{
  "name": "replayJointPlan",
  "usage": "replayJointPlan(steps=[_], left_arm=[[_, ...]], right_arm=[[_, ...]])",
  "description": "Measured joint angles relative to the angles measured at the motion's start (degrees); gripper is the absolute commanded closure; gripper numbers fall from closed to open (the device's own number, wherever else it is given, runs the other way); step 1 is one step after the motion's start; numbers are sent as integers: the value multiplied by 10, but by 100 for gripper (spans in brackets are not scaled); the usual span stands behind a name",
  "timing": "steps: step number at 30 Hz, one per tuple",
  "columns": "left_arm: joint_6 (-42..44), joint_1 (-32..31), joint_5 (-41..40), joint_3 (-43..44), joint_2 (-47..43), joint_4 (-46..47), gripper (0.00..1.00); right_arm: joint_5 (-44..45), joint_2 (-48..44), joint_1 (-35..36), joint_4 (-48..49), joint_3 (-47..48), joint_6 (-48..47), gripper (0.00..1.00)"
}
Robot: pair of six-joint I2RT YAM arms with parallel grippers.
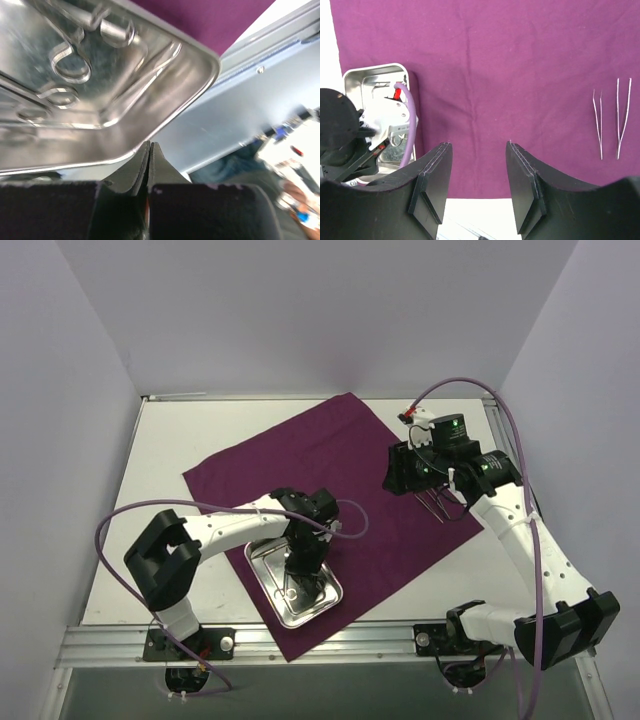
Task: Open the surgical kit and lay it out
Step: Pick up the medical item from the container.
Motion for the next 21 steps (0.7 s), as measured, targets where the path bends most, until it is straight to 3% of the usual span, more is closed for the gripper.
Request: replayJointPlan(steps=[8,21], left_arm=[[-31,16,69,-23,26,7,98],[-31,26,82,-40,59,30,98]], right_arm=[[-4,0,0,0,-4,0,53],[-3,-3,0,-7,-4,0,53]])
